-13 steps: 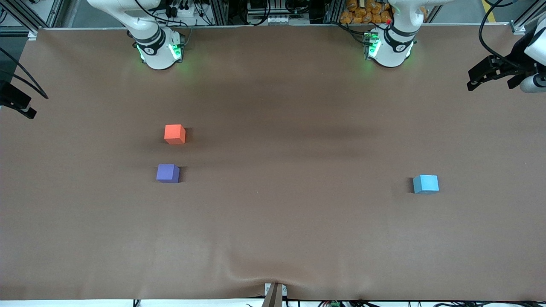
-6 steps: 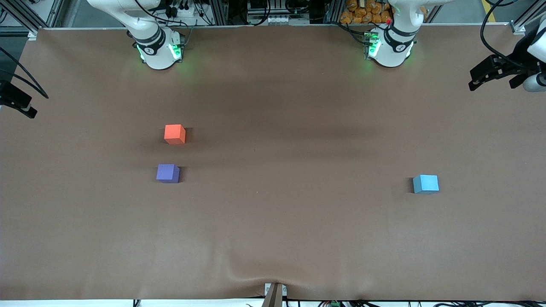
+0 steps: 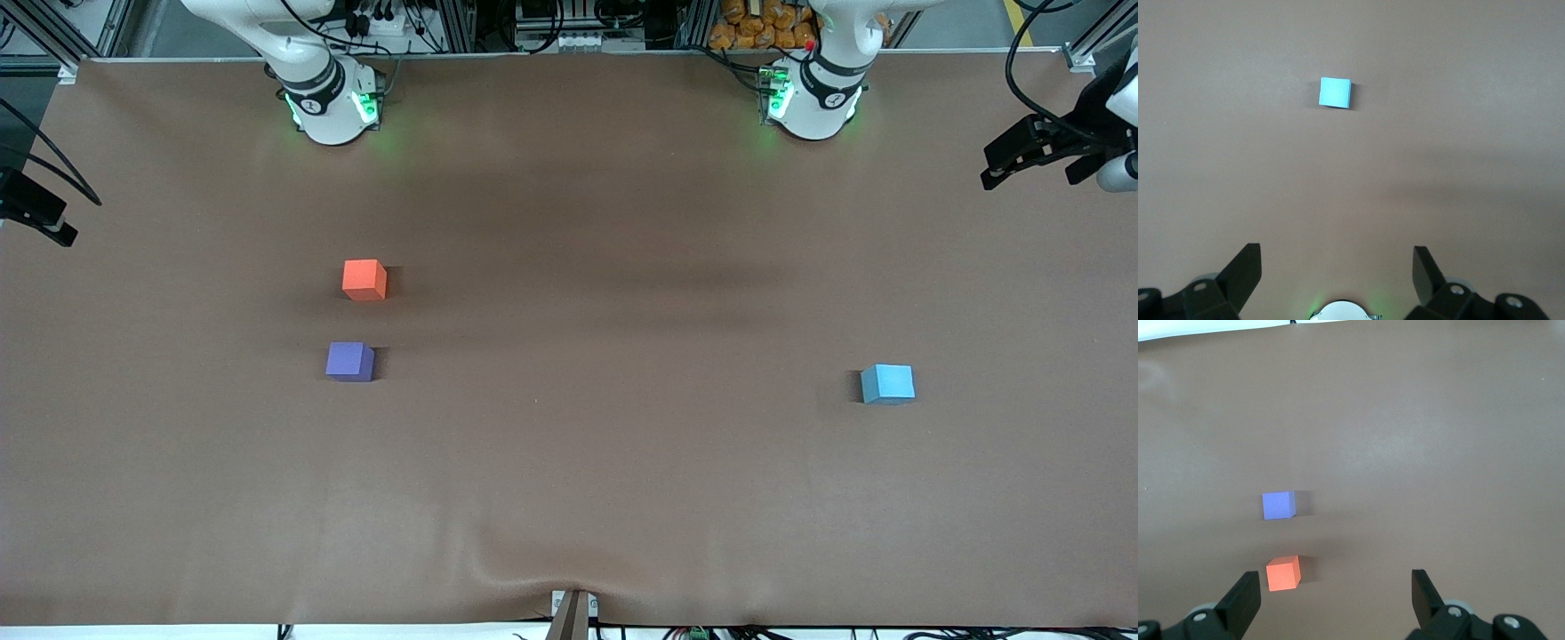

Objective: Place blue block between orange and purple blocks

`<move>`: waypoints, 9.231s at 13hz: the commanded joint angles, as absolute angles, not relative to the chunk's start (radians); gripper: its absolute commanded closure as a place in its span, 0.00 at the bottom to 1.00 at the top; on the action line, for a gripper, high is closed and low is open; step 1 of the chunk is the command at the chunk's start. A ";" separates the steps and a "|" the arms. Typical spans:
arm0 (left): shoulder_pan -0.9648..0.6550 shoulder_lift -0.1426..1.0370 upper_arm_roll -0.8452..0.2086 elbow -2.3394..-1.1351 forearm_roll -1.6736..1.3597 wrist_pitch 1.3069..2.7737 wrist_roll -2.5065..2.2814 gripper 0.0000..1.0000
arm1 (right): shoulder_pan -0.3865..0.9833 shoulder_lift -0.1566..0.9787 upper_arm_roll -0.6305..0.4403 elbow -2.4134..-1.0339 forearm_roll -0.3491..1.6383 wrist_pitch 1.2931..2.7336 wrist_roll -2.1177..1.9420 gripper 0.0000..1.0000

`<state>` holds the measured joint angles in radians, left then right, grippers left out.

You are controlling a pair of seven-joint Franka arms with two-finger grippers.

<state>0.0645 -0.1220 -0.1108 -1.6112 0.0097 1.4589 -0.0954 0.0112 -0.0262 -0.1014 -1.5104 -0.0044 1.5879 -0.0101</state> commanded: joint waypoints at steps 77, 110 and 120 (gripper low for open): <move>-0.907 0.941 -0.060 -1.238 0.126 2.300 -0.604 0.00 | 0.061 0.098 -0.091 -1.493 0.000 1.577 -0.003 0.00; 0.055 0.198 -0.046 -1.289 0.038 1.525 -0.081 0.00 | 0.759 0.644 -0.091 -1.677 0.156 2.246 1.026 0.00; 0.048 0.112 -0.077 -1.371 0.023 1.493 -0.098 0.00 | 0.770 0.635 -0.094 -1.681 0.161 2.218 1.009 1.00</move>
<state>0.0448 0.1895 -0.0697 -1.2898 0.0303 1.4974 -0.0988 0.7733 0.6435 -0.0829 -1.6739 0.1529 2.2271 1.0165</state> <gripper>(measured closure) 0.000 0.458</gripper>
